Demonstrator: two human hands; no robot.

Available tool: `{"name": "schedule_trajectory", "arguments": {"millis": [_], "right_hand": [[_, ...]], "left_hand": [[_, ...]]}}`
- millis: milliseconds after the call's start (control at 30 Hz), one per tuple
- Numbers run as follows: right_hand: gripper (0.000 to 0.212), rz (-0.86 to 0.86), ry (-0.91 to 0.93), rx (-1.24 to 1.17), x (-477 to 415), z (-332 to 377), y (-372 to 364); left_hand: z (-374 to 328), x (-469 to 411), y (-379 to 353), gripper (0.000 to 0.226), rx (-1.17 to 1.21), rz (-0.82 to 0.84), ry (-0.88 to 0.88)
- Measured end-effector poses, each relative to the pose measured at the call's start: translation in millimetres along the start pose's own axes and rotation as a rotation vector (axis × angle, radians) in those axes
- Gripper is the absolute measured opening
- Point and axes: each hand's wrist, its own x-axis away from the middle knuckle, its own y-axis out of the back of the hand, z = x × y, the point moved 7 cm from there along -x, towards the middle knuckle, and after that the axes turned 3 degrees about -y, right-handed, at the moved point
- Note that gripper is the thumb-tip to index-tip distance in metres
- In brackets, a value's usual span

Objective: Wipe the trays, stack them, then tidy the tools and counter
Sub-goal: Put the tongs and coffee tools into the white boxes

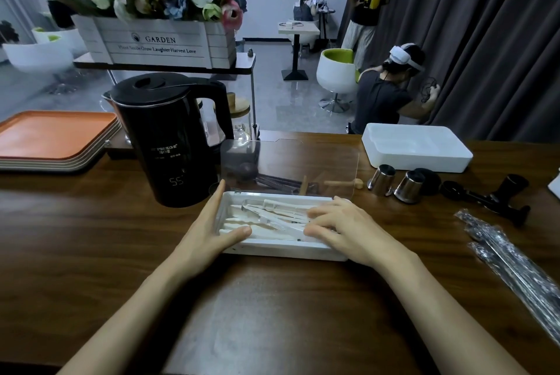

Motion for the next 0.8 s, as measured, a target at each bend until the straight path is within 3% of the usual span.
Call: {"name": "schedule_trajectory", "arguments": {"millis": [67, 233, 367, 467, 667, 800], "right_hand": [[0.036, -0.057, 0.003, -0.045, 2, 0, 2], [0.016, -0.325, -0.040, -0.178, 13, -11, 13], [0.013, -0.612, -0.225, -0.362, 27, -38, 26], [0.015, -0.586, -0.319, -0.402, 29, -49, 22], [0.024, -0.550, -0.322, -0.494, 21, -52, 32], [0.031, -0.564, -0.311, -0.666, 19, -54, 44]], "left_hand": [[0, 0, 0, 0.108, 0.006, -0.002, -0.001], [-1, -1, 1, 0.109, 0.033, 0.002, -0.024], [0, -6, 5, 0.109, 0.039, -0.046, -0.008], [-2, -14, 11, 0.096, 0.060, -0.112, -0.004], [-20, -30, 24, 0.067, 0.079, -0.175, -0.064], [-31, -33, 32, 0.064, 0.071, -0.209, -0.077]]}}
